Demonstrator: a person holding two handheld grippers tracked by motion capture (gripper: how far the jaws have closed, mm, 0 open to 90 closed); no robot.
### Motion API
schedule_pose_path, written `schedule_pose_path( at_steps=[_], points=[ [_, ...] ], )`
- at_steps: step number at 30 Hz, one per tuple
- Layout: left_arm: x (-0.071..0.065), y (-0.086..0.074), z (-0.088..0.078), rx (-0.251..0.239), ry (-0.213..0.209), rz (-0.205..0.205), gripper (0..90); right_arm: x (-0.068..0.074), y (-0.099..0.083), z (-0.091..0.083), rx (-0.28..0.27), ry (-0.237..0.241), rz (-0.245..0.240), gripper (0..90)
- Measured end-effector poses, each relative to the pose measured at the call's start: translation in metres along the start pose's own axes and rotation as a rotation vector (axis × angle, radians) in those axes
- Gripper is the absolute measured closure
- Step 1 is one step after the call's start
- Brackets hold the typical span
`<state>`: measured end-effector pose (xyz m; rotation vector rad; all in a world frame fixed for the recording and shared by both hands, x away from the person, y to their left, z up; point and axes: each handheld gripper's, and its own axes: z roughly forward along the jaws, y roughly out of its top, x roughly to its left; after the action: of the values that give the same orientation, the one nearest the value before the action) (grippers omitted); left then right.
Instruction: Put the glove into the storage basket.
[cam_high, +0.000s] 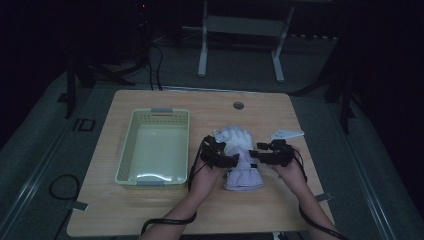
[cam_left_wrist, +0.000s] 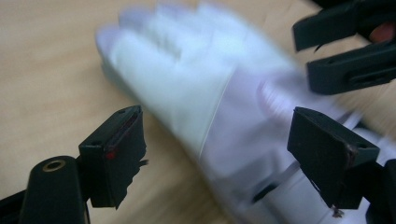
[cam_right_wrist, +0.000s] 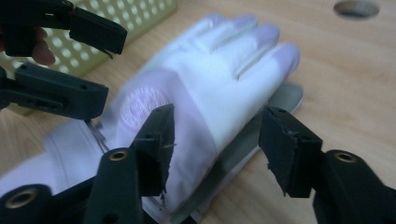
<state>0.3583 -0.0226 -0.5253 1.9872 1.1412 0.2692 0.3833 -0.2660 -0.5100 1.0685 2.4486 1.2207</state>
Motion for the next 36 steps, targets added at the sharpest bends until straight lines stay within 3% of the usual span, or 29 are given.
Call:
schedule_pose_path(
  at_steps=[6,11,12,15,17,19,21,23,27,36],
  points=[
    [0.007,-0.011,0.017,0.051,-0.057,-0.055,19.0,-0.002,-0.016,0.012,0.056,0.012,0.027,41.8],
    [0.018,-0.018,0.032,0.08,-0.152,-0.173,19.0,-0.006,-0.027,0.023,0.098,0.005,0.046,41.2],
    [0.021,-0.02,0.033,0.077,-0.176,-0.19,20.5,-0.008,-0.028,0.025,0.106,0.027,0.077,43.6],
    [0.023,-0.019,0.035,0.081,-0.208,-0.17,24.1,-0.012,-0.028,0.027,0.119,0.062,0.102,46.0],
    [0.025,-0.018,0.036,0.09,-0.264,-0.179,34.0,-0.014,-0.028,0.028,0.121,0.109,0.108,55.0],
    [0.027,-0.018,0.037,0.096,-0.298,-0.184,40.8,-0.015,-0.029,0.029,0.123,0.125,0.117,60.1],
    [0.028,-0.017,0.037,0.099,-0.32,-0.192,47.6,-0.016,-0.03,0.029,0.124,0.142,0.162,65.9],
    [0.026,-0.016,0.036,0.102,-0.321,-0.181,56.1,-0.015,-0.03,0.029,0.121,0.14,0.186,73.3],
    [0.022,-0.011,0.032,0.106,-0.303,-0.153,67.8,-0.009,-0.027,0.026,0.118,0.097,0.177,80.7],
    [0.009,0.003,0.016,0.102,-0.286,-0.1,71.6,-0.002,-0.02,0.009,0.082,0.077,0.184,81.9]
  ],
)
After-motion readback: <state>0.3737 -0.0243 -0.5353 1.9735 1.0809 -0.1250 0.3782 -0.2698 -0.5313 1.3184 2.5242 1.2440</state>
